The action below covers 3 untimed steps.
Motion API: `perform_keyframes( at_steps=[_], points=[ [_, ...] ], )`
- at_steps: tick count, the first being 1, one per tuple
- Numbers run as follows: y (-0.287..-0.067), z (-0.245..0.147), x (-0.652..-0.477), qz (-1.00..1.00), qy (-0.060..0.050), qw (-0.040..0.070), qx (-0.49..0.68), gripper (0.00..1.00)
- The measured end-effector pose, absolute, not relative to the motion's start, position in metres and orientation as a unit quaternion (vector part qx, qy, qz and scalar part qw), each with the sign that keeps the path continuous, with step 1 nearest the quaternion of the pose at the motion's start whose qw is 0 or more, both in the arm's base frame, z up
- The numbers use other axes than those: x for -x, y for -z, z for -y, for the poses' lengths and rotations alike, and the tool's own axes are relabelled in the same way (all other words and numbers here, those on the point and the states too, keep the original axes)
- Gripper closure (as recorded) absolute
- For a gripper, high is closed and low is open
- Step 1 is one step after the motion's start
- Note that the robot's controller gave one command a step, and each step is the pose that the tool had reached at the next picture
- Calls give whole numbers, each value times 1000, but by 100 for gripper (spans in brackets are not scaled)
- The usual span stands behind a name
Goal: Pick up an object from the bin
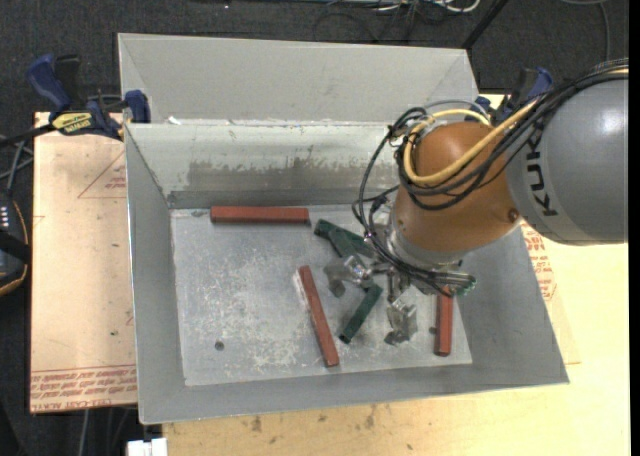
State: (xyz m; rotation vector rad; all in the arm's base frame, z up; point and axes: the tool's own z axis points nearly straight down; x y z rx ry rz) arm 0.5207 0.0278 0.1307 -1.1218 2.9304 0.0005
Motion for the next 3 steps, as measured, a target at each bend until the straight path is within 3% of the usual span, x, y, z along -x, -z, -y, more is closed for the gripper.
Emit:
perform_keyframes(
  at_steps=[1, 2, 3],
  points=[
    [-95, -15, -528, -893, 0, 1, 450, 0],
    [-71, -12, -534, -864, -1, 0, 504, 100],
    [-71, -12, -534, -864, -1, 0, 504, 100]
  ],
)
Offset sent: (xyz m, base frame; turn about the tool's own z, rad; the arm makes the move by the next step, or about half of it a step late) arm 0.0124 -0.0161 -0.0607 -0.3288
